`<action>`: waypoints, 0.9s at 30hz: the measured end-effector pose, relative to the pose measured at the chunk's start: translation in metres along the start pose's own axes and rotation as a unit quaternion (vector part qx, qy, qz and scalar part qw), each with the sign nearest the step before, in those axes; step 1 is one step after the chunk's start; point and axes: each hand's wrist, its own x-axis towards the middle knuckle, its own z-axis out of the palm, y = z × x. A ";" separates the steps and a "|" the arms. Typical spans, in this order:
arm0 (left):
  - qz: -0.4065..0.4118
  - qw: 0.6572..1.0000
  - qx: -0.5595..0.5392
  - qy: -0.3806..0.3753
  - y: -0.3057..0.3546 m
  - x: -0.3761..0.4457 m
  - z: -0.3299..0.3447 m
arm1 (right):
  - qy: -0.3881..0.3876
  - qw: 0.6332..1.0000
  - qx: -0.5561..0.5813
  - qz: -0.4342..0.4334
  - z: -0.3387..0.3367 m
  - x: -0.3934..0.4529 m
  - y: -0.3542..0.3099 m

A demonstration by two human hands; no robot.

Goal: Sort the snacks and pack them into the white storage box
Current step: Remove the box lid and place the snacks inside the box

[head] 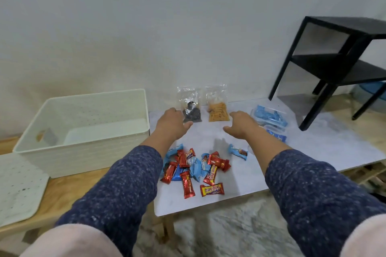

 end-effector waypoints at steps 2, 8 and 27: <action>-0.005 1.000 0.001 -0.007 0.006 0.012 0.006 | 0.000 1.000 0.009 -0.004 0.002 0.012 0.007; -0.010 1.000 -0.018 -0.024 0.009 0.065 0.021 | -0.017 0.999 0.029 0.001 0.010 0.057 0.023; -0.215 0.921 -0.326 -0.009 0.007 0.241 0.130 | -0.085 0.954 0.287 -0.028 0.058 0.295 0.094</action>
